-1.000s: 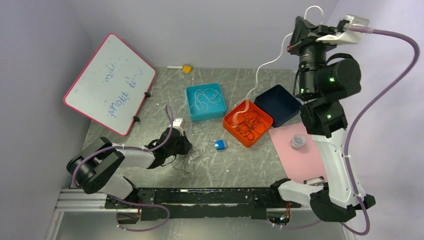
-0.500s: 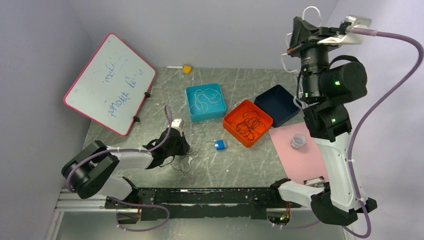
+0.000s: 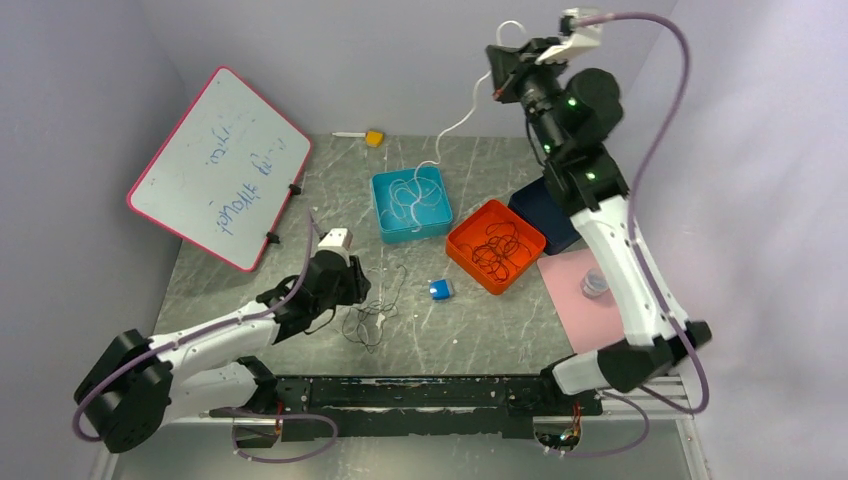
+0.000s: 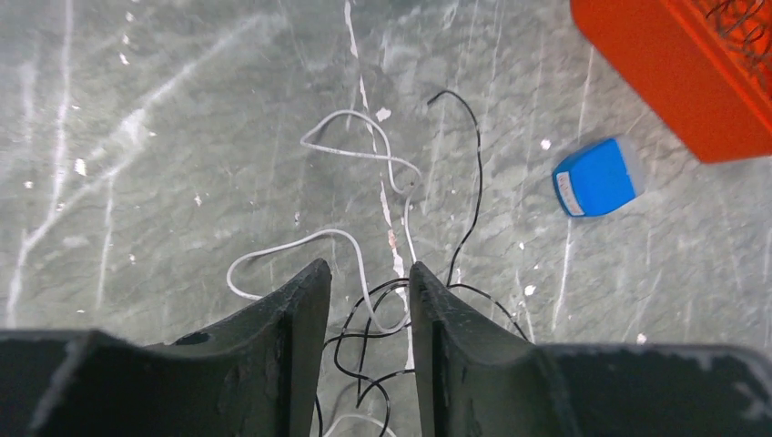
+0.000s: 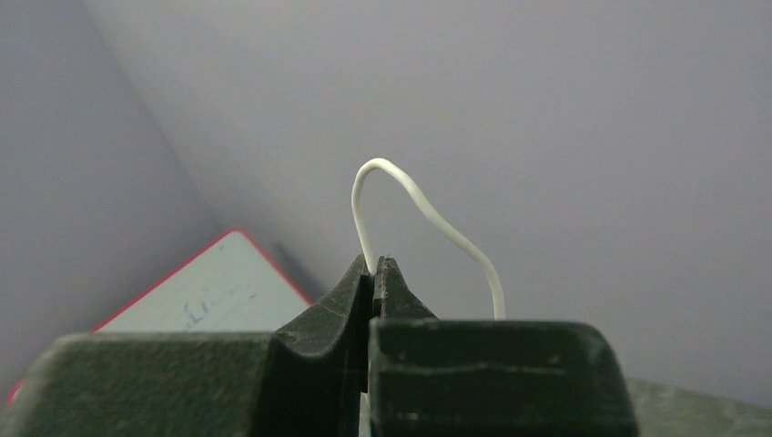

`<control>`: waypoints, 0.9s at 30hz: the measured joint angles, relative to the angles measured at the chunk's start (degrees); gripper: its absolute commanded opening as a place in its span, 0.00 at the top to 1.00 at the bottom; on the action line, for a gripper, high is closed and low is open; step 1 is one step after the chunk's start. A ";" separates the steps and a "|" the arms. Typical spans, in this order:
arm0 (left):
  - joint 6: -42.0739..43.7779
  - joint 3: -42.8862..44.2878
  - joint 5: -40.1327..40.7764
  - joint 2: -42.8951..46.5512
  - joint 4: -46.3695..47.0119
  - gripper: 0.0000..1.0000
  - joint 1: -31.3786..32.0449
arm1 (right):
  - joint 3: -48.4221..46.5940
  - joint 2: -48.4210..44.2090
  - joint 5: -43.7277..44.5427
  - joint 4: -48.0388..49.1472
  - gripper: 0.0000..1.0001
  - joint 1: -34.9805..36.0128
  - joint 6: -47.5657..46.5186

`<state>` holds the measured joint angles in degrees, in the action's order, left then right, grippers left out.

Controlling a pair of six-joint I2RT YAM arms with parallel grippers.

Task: Untangle the cables

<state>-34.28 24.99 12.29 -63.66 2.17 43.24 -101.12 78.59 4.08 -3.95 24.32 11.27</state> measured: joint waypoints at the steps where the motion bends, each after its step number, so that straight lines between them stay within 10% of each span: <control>1: 0.00 0.26 0.46 0.98 -0.70 0.53 0.00 | 0.00 1.64 -1.40 0.55 1.00 0.00 1.03; 27: -0.24 2.71 6.56 7.61 -10.80 0.51 0.00 | 13.64 21.99 -18.56 6.60 1.00 0.96 3.96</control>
<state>-34.52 27.70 18.85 -56.05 -8.62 43.24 -87.48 100.57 -14.48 2.66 25.28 15.22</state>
